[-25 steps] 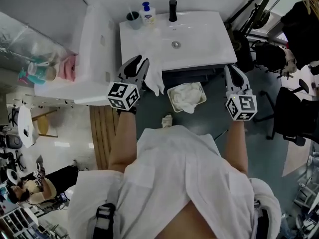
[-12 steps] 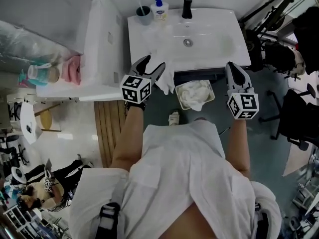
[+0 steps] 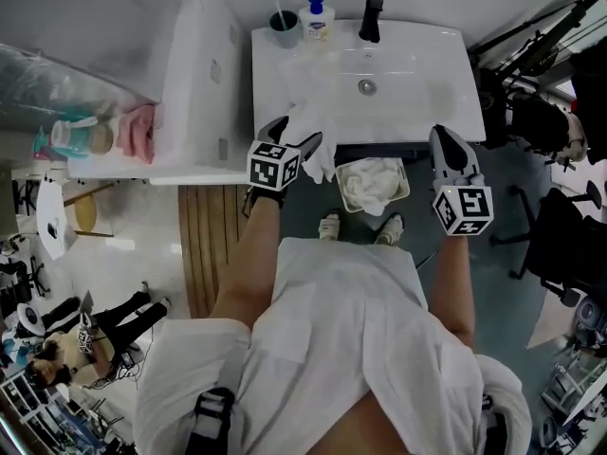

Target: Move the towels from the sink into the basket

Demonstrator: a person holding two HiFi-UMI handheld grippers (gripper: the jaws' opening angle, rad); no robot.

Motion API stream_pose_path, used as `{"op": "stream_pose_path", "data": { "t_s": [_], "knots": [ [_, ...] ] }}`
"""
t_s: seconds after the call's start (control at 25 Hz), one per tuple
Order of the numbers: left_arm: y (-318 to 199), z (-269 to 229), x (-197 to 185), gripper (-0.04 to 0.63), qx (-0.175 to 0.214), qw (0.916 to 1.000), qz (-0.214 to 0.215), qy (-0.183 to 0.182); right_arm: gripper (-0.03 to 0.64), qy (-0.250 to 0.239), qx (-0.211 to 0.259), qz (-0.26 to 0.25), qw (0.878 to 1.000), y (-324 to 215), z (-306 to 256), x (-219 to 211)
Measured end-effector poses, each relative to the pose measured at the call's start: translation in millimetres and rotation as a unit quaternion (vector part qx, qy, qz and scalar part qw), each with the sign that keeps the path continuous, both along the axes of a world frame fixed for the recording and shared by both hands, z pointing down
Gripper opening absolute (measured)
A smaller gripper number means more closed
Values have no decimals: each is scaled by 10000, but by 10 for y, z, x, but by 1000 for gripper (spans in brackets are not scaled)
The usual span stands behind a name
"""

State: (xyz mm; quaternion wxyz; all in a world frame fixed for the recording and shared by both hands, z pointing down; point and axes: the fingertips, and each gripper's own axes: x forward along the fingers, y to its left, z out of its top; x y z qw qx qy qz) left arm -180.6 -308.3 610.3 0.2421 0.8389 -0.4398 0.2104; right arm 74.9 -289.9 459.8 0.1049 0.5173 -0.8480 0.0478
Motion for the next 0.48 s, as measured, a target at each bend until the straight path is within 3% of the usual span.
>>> {"op": "stream_pose_path", "data": {
  "t_s": [0.28, 0.48],
  "knots": [
    [-24, 523, 34, 387, -950, 9929, 17, -718, 31, -40, -200, -244, 9995, -120, 155, -84],
    [-63, 728, 67, 392, -1325, 9843, 59, -1166, 31, -66, -266, -316, 9991, -151, 231, -113]
  ]
}}
